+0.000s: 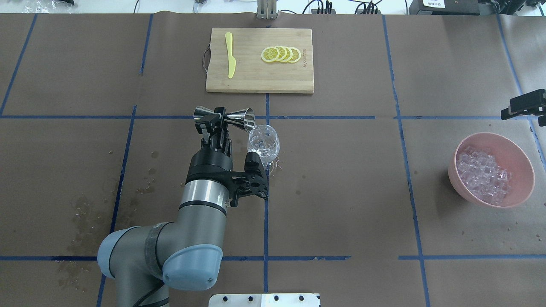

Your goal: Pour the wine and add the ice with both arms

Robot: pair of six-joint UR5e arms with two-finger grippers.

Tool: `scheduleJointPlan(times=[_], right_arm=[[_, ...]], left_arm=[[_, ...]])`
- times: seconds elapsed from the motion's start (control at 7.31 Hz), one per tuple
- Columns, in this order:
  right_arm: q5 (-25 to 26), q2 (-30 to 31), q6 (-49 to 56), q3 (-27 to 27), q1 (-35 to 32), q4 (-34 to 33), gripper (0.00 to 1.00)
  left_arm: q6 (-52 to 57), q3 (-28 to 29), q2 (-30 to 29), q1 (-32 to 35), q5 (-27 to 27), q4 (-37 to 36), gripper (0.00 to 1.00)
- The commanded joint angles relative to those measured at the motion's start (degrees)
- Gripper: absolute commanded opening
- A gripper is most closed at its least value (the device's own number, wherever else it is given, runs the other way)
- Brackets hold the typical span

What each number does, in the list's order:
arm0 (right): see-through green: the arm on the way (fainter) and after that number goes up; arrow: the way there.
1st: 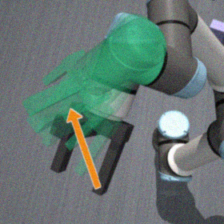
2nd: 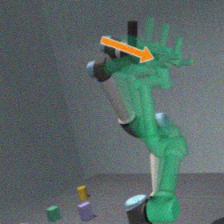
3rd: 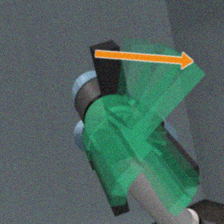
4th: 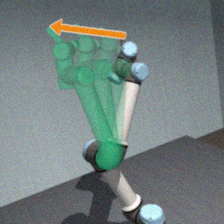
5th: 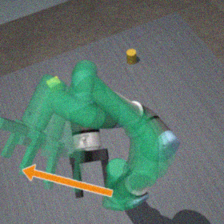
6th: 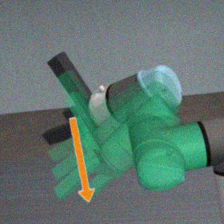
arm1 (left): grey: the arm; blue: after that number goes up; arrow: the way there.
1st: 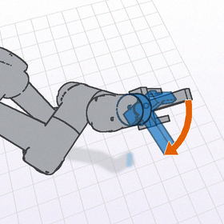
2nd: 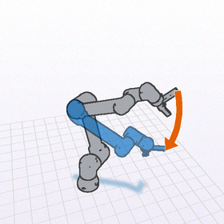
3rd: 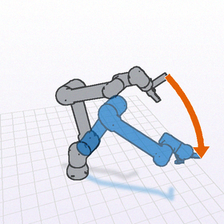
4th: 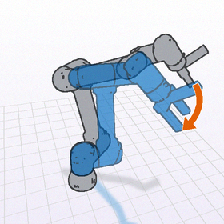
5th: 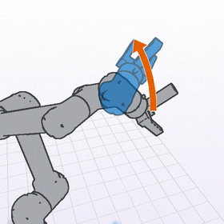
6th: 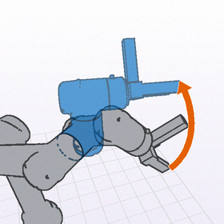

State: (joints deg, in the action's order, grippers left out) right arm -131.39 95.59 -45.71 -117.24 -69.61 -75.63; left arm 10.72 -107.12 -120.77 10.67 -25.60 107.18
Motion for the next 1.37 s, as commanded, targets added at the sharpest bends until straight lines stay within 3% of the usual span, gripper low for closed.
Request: scheduleJointPlan(times=[0.0,0.41,0.96,1.23], right_arm=[[1.65,0.47,-4.98,-0.09,2.0,3.28,1.0],[2.36,2.31,-5.0,-0.18,2.46,4.79,1.0],[2.89,2.58,-5.0,-0.18,2.46,4.88,1.0],[2.89,2.49,-5.0,-0.18,2.46,4.88,1.0]], left_arm=[[4.73,0.07,-0.34,-0.12,1.68,-1.44,0.0],[5.11,0.16,-1.4,-1.69,1.7,-5.21,0.0],[4.84,-0.01,-2.54,-2.67,1.69,-5.14,0.0],[-0.21,-0.45,-2.2,-2.49,1.61,-3.48,0.0]])
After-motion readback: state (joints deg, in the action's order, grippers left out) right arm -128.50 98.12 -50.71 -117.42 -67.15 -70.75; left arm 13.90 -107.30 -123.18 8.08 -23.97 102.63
